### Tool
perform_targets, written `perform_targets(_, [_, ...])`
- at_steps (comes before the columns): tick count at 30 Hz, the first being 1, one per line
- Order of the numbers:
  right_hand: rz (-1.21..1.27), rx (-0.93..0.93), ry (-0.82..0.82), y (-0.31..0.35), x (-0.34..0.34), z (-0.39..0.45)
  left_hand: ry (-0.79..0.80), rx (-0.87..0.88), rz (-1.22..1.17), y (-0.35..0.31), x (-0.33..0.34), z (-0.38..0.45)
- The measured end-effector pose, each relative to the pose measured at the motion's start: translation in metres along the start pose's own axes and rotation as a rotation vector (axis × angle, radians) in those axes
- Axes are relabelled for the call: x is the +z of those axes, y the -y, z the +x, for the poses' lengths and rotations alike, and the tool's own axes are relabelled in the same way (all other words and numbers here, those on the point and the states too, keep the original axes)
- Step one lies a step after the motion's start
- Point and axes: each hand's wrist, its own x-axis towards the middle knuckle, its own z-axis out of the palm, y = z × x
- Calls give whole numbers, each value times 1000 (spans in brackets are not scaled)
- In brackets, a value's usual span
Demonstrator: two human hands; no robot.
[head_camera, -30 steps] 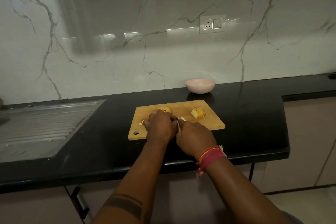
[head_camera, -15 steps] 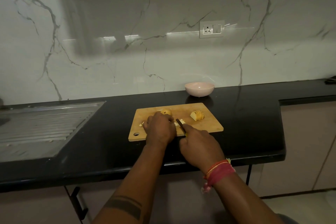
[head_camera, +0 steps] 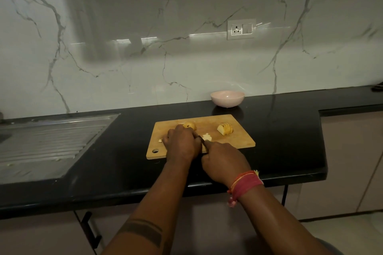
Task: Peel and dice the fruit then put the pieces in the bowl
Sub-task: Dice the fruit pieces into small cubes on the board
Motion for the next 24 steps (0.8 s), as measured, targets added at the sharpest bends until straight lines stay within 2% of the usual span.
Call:
perform_targets(3, [40,15,-14,-7,-2,-13,-34,33,20,1,2,1])
perform_targets(7, [168,48,-117,-14,-5,-18,-81,64,15,3,2,1])
perform_targets(10, [156,122,-138,-19,-4,-10,-160,24,-58,8,2,0])
perform_targets(14, [49,201,-53,-6,-1,1,-269,-120,-283,21,10,9])
perform_targets(18, [-10,149,-59,17,10,6,-358,-223,-558,28,13,13])
perform_targets(24, [33,62,-62,39,27,22,-338,-209,-576,31,14,18])
